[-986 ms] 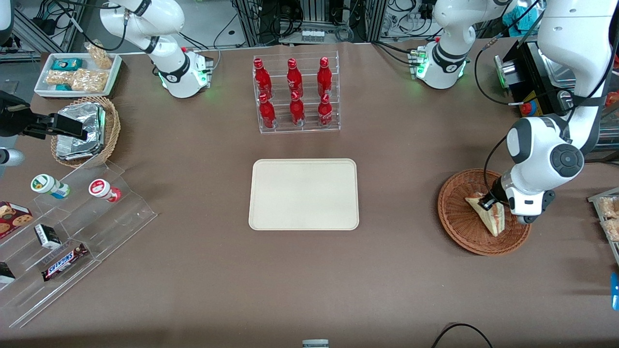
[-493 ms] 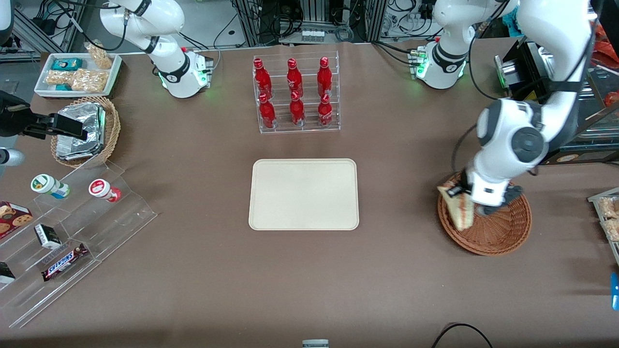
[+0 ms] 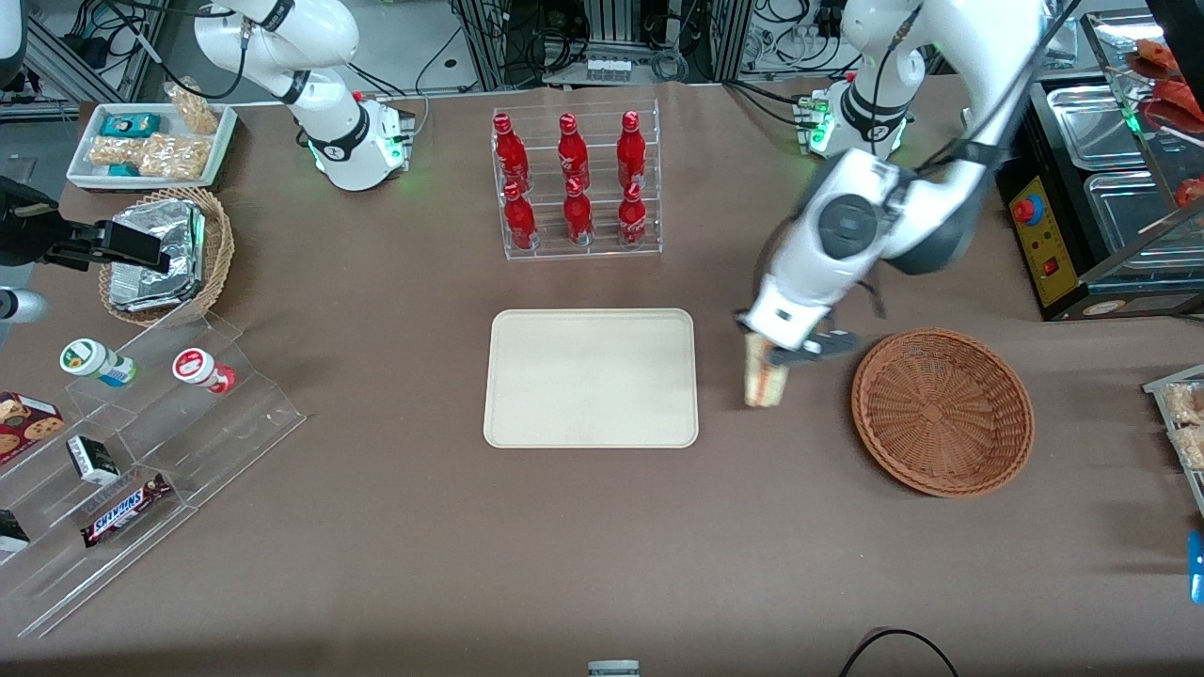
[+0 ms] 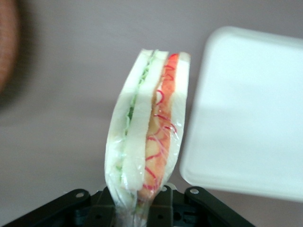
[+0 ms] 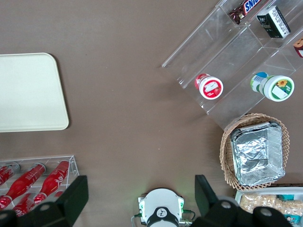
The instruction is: Place sandwich from basket to tray
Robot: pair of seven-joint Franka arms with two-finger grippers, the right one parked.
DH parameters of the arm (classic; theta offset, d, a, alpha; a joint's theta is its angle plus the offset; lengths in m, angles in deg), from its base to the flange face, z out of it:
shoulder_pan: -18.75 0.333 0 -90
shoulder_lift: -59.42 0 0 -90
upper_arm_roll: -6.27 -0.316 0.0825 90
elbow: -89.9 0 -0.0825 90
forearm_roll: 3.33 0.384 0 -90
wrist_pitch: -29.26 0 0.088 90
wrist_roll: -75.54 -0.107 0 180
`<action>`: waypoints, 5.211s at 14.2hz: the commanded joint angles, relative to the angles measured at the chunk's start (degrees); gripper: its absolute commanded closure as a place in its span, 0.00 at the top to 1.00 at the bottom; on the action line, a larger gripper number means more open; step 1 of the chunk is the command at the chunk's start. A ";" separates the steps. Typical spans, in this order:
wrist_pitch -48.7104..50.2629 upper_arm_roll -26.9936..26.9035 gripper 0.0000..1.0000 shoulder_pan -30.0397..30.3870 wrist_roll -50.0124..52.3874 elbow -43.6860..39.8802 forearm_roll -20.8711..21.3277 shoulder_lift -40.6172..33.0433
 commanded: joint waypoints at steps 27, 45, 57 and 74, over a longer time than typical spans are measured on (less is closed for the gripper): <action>1.17 -8.60 1.00 -29.59 33.14 -35.63 22.68 32.61; 36.11 -9.92 1.00 -3.08 -3.28 -34.93 -0.52 4.33; 48.64 -10.36 1.00 18.84 -27.50 -35.10 1.85 -4.04; 50.04 -31.81 1.00 0.64 -27.06 -34.14 -5.27 -9.50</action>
